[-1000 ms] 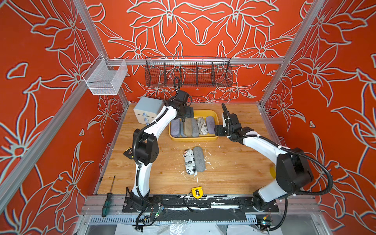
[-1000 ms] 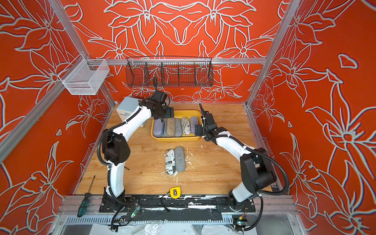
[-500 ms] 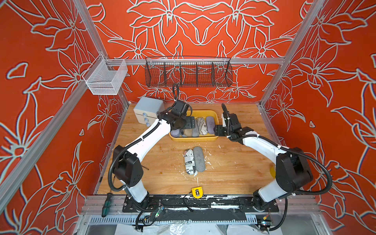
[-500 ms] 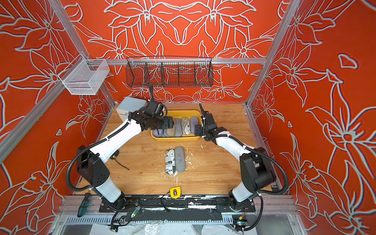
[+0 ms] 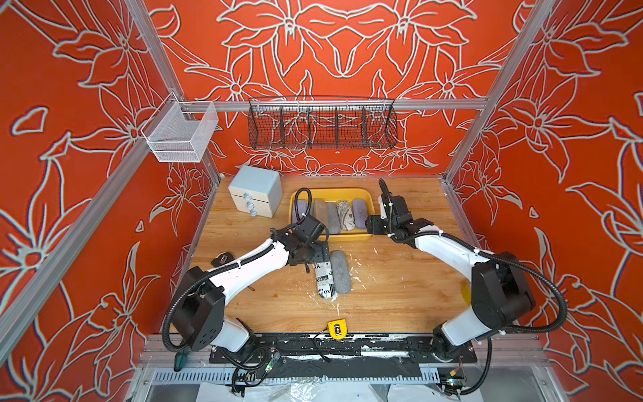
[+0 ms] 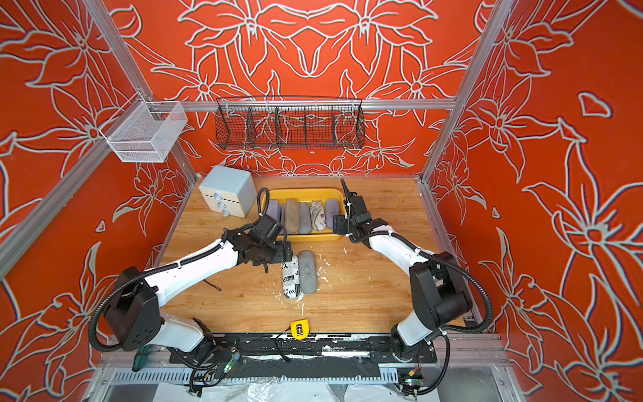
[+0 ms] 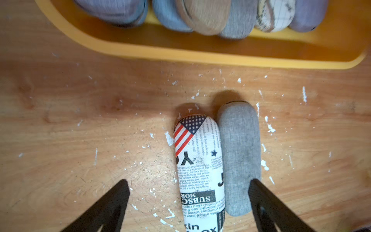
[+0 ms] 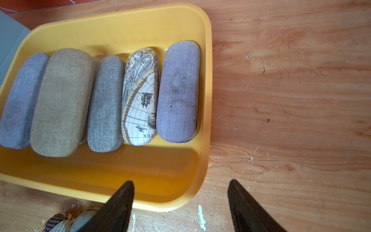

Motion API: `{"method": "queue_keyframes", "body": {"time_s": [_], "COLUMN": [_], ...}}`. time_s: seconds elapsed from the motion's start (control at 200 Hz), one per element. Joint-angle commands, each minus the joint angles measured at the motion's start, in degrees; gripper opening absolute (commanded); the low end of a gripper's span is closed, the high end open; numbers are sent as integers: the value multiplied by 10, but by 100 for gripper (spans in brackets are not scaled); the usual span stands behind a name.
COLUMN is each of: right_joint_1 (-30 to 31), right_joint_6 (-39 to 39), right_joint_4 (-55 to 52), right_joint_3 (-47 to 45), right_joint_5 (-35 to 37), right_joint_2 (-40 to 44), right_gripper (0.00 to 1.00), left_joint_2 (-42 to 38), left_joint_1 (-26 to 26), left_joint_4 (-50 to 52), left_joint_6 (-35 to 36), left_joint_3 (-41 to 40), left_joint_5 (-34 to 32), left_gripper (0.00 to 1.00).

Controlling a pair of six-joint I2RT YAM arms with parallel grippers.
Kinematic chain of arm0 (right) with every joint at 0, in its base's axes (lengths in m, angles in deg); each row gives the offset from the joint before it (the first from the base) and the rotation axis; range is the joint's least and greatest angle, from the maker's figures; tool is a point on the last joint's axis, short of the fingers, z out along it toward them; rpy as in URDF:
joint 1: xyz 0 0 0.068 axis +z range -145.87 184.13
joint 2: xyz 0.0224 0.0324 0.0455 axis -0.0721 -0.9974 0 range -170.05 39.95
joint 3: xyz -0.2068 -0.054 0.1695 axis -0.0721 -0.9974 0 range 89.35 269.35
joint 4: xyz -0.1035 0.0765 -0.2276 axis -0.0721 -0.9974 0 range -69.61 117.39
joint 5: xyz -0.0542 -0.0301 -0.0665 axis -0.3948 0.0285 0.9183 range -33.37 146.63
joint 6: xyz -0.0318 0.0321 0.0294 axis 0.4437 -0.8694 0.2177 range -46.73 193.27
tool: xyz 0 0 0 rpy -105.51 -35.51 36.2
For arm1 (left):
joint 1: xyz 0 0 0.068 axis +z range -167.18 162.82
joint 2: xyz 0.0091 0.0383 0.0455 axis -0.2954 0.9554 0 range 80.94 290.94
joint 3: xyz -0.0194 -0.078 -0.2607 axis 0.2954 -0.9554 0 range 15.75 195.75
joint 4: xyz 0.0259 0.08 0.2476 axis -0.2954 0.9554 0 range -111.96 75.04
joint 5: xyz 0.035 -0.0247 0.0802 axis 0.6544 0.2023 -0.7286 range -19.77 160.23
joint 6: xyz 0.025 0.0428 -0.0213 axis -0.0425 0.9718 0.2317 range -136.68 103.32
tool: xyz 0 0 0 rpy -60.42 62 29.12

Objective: Put the glasses cases into the storage boxes
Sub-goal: Place the glasses case in the storage box, then pick up the glasses case at the center of the board.

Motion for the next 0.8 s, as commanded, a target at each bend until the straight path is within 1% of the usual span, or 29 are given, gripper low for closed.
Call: {"method": "queue_keyframes", "body": {"time_s": [0.0, 0.115, 0.27, 0.47, 0.701, 0.791], "right_joint_1": [-3, -3, -3, -2, -2, -2], "right_joint_6": [-12, -16, -18, -15, -14, -15], "right_joint_4": [-1, 0, 1, -1, 4, 6], "right_joint_3": [-8, -10, -12, -17, -20, -20], "right_joint_5": [-8, -9, -10, -5, -5, -5], "right_joint_2": [10, 12, 12, 16, 9, 5], "right_gripper": [76, 76, 76, 76, 76, 76], "left_joint_2": [5, 14, 45, 73, 95, 104], "left_joint_1": [-11, -18, -26, -31, -34, -36], "left_joint_4": [-29, -44, -54, -65, -73, -74], "left_joint_6": [-26, -28, -27, -36, -40, -43], "left_joint_3": [-14, -26, -25, -29, -31, -31], "left_joint_5": [13, 30, 43, 54, 59, 60], "left_gripper": [93, 93, 93, 88, 87, 85]}}
